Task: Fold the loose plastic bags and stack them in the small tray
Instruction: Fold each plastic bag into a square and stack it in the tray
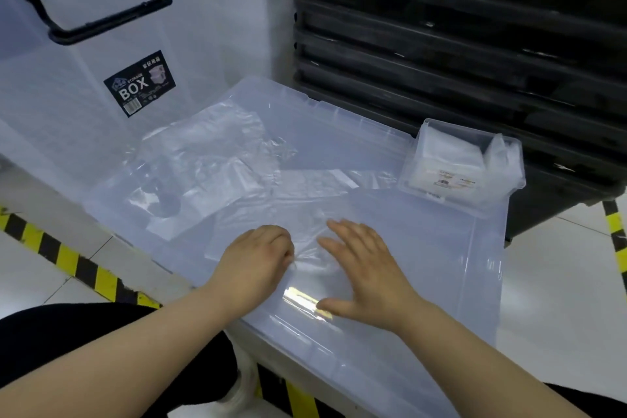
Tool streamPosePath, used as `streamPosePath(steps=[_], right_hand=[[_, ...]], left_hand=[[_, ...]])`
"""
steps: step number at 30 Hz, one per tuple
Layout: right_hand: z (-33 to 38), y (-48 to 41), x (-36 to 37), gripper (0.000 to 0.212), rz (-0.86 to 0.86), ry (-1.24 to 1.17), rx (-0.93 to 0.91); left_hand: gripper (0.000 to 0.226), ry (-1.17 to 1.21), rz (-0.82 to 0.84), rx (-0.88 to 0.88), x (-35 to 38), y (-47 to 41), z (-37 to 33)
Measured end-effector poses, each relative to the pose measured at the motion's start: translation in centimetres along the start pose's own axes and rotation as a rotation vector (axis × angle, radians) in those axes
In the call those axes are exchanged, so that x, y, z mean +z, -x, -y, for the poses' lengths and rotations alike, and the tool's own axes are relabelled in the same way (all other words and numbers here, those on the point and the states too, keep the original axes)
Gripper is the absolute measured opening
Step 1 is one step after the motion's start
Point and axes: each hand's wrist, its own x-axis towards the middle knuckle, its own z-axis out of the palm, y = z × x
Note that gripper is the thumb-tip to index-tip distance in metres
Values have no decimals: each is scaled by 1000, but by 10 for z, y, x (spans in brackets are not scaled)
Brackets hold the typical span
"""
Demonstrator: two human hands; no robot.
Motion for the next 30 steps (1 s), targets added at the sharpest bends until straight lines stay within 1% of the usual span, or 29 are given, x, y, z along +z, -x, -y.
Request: streamPosePath(steps=[2,3,5,6,8,9,10,11,12,13,14,16,18,19,20,22,23,24,25,26,27,28,29,30], right_hand=[[8,-2,-3,71,-4,90,-140],[8,-2,-4,65,-19,131,-177],[4,-3,-8,44,-27,192,-199],[2,-2,-10,36,-6,192,-193],[0,2,-12,32,32,166,-195],[1,4,-12,31,50,167,-188],[3,6,-14,31,80,168,-163],[4,7,-16,30,98,167,-138],[4,8,-18,29,111,165,-112],[3,10,-19,27,115,166,-95],[2,11,-22,23,125,177,-84],[-1,15,-29,15,165,211,-61],[-5,21,-39,17,231,229,-9],[-7,25,-45,20,248,229,15],[-9,28,-50,24,257,232,40],[-13,34,-58,30,275,254,113],[-14,38,-62,30,276,269,132],[-16,40,-67,27,270,277,134],[-15,43,-72,23,269,266,130],[-14,45,-76,19,265,241,124],[-13,47,-79,17,259,220,120],[-11,47,-83,17,267,211,124],[-9,46,-85,22,292,210,140],[-7,45,-85,30,330,195,156]], left_hand=[[23,32,43,18,3,3,-10],[22,42,84,34,3,4,-13],[20,100,148,62,6,7,-14],[20,125,159,77,8,8,-13],[25,196,210,96,6,8,-15],[33,226,260,94,1,8,-19],[50,242,316,64,-2,8,-21],[70,191,323,67,-4,9,-21],[83,118,335,96,-4,10,-21],[83,63,336,147,-7,10,-22],[74,19,360,179,-8,10,-22],[50,-5,315,201,-3,11,-19],[30,14,290,244,-1,9,-16],[23,23,310,239,-3,8,-15],[21,35,317,222,-3,9,-14],[31,75,258,209,-5,9,-12],[40,88,270,182,-8,9,-14],[52,105,306,153,-12,7,-16],[70,127,319,117,-13,8,-18],[85,156,409,72,-14,10,-18],[92,176,508,48,-16,11,-19],[94,205,568,48,-18,11,-22],[91,231,616,41,-20,11,-24],[83,242,644,30,-20,11,-25]])
